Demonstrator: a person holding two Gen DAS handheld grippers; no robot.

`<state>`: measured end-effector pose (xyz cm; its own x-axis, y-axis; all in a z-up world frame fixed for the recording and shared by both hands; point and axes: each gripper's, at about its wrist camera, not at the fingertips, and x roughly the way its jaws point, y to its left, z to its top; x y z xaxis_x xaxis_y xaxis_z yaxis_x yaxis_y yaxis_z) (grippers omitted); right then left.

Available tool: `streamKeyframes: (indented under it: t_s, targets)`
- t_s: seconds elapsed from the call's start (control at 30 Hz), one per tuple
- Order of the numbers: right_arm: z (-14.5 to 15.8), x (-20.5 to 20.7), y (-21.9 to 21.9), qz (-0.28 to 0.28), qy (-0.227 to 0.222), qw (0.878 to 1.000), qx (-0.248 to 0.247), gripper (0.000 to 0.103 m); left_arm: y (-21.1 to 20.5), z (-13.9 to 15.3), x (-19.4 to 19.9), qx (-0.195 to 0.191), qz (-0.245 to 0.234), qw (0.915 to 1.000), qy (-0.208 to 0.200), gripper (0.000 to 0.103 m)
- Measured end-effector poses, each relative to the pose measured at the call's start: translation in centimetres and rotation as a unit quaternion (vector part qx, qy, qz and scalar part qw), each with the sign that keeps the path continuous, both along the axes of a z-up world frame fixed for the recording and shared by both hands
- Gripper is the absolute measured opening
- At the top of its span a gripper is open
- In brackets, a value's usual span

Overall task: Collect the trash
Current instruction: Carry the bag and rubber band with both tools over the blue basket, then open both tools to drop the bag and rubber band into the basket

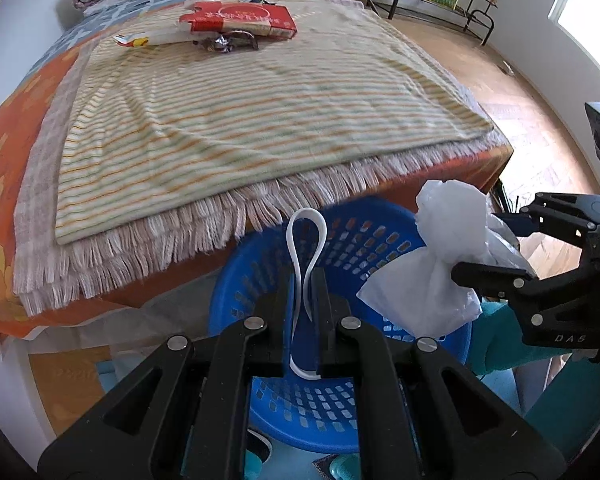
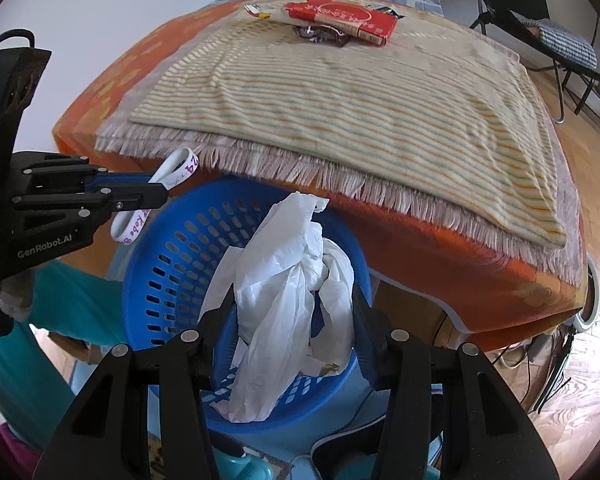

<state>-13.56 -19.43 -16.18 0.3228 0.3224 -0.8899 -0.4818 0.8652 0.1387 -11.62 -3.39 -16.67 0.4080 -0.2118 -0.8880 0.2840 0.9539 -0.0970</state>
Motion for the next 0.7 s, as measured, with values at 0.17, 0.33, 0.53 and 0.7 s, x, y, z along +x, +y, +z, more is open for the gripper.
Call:
streamKeyframes:
  t_s: [0.17,0.33,0.53,0.7]
  targets:
    - [-0.4,0.0,0.0,0.000,0.004,1.000,-0.002,0.048,-0.4,-0.5,-0.3,0.006,-0.007,1.0000,0.002,0.005]
    - [-0.8,0.0,0.1,0.003,0.008,1.000,-0.006,0.051,-0.6,-1.1,-0.3,0.013,-0.011,0.9998,0.010,0.010]
    - [-1.1,-0.2,0.3,0.006,0.011,1.000,-0.009,0.051,-0.7,-1.7,-0.4,0.019,-0.014,0.9996,0.014,0.011]
    - [-1.3,-0.3,0.3,0.006,0.011,1.000,-0.012,0.052,-0.5,-2.0,-0.4,0.022,-0.013,0.9995,0.017,0.020]
